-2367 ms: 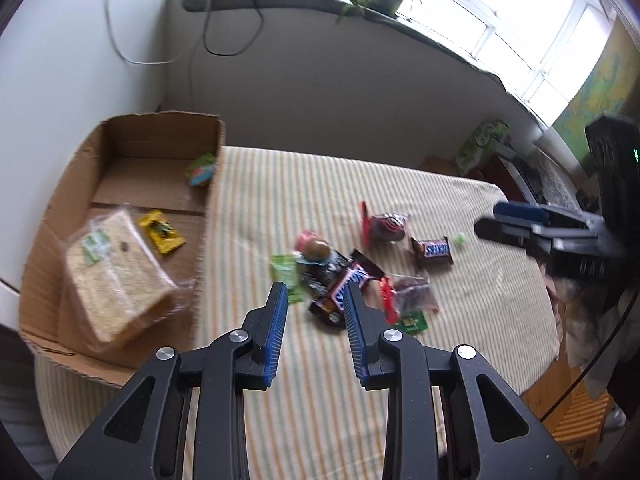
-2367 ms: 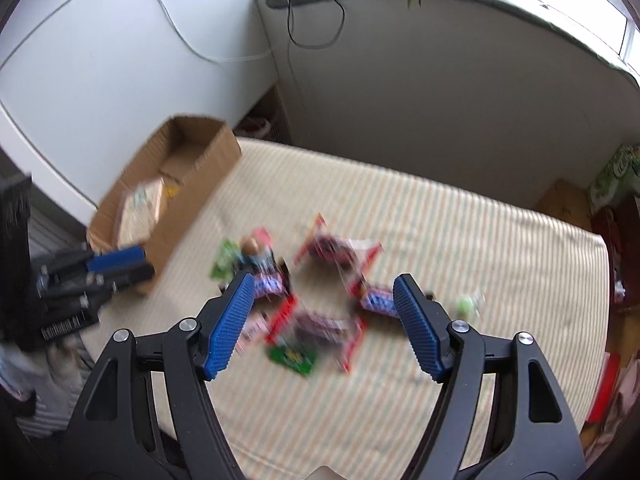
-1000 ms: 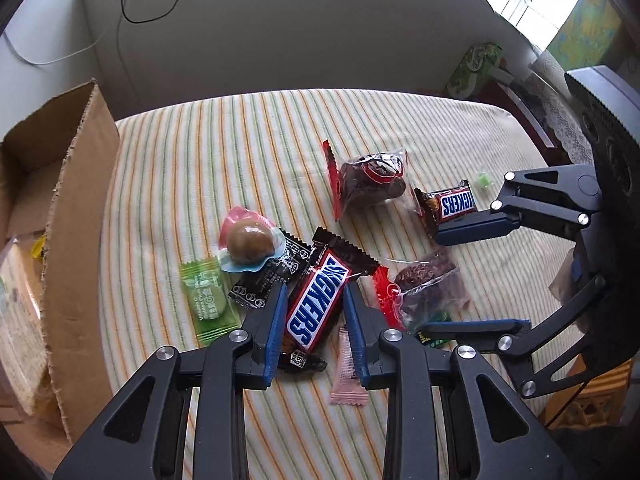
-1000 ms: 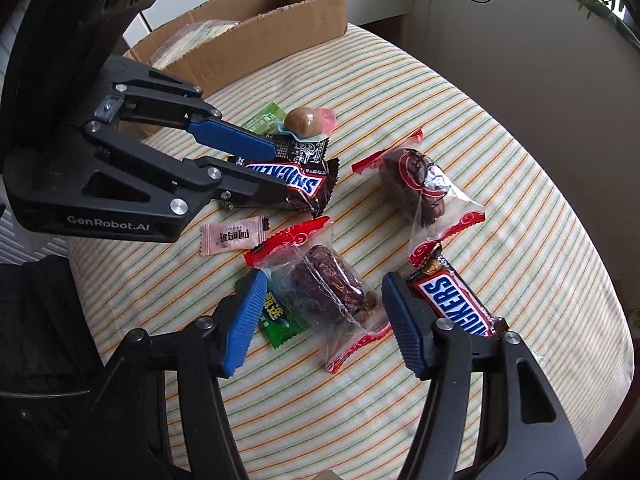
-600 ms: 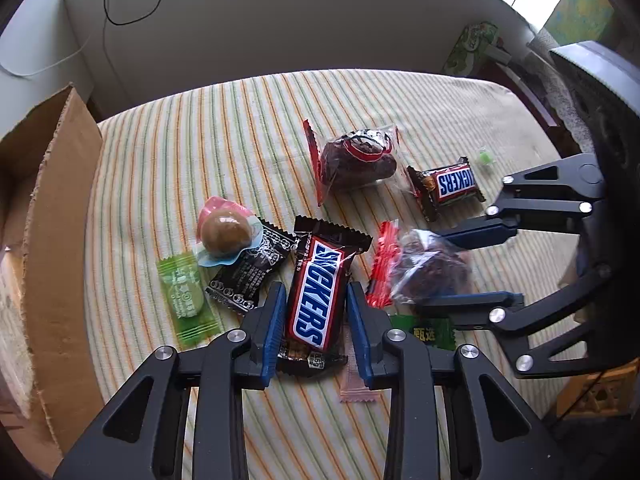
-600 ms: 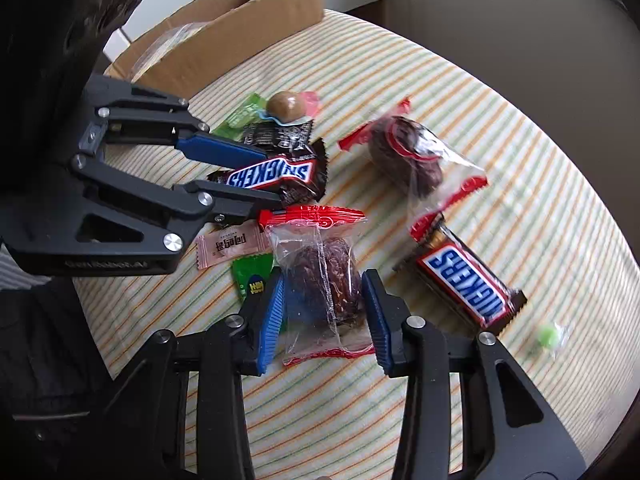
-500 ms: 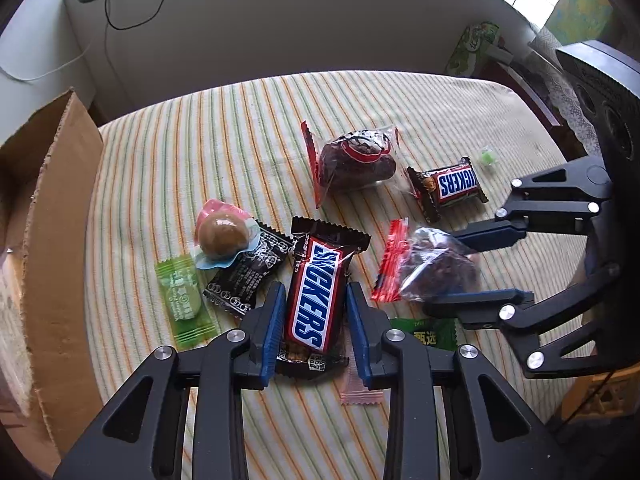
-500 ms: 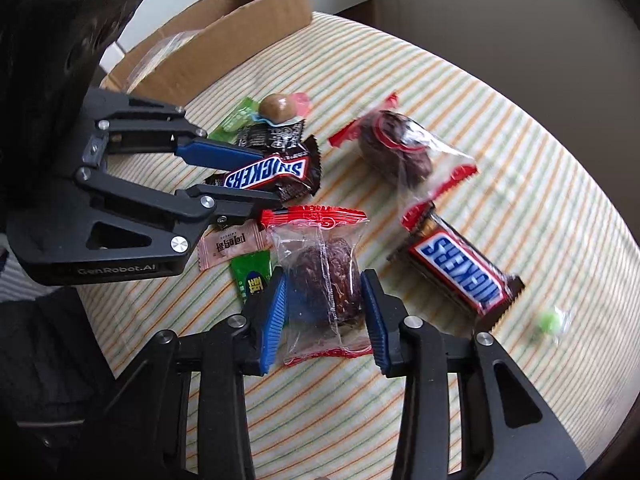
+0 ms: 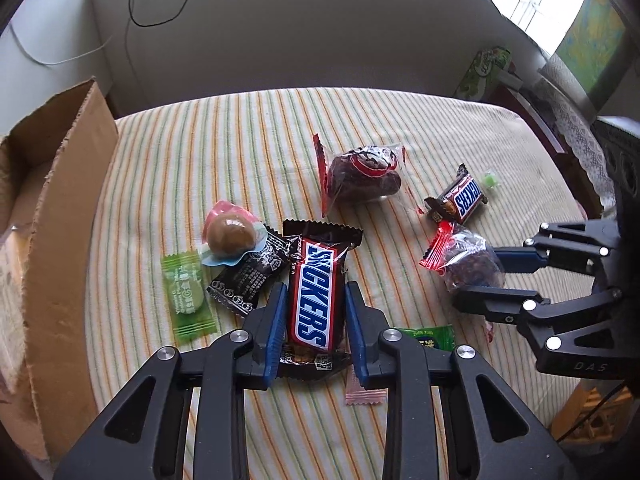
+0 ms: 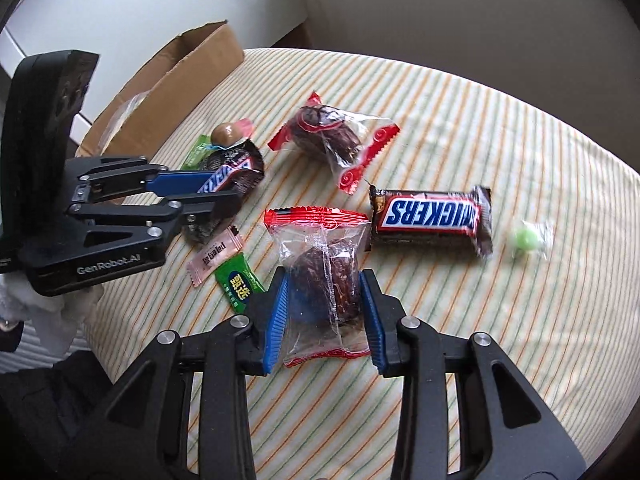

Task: Organize snacks
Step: 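Carry the chocolate cake and Snickers bar toward the box with both tools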

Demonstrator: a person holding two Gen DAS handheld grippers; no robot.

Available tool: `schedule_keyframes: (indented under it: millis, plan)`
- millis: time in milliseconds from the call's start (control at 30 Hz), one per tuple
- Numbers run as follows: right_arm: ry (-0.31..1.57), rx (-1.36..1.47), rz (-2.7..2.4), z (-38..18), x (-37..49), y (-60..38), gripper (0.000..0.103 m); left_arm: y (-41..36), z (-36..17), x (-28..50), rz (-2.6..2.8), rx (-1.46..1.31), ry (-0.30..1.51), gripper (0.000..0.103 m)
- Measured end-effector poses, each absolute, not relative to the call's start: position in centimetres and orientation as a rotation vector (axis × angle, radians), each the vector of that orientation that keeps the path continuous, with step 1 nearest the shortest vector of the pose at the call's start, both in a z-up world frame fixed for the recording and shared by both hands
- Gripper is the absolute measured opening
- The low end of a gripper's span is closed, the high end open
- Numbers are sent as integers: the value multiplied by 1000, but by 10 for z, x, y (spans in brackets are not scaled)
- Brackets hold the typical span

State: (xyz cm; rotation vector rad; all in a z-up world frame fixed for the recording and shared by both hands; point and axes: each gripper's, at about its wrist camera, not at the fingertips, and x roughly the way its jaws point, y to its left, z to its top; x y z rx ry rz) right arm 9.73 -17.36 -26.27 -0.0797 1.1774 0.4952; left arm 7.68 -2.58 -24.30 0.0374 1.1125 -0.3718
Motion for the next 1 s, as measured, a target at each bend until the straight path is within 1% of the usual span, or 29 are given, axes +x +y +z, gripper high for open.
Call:
schedule_keyframes:
  millis: [167,567,700,1000]
  plan:
    - [1159,-34,476,-252,87,-174,36,-14,-232,70,-368,9,1093,27]
    - [1084,-28,467,-195,66,-175,36,17,-187,57,-355,-51,1014,27]
    - [1069,-36,482,-180,70,-157,36,29,-175,51,-342,-58,992,27]
    - [1043,-55,533,-166,93,-104,36,65,-156,44,-279,-86,952,27]
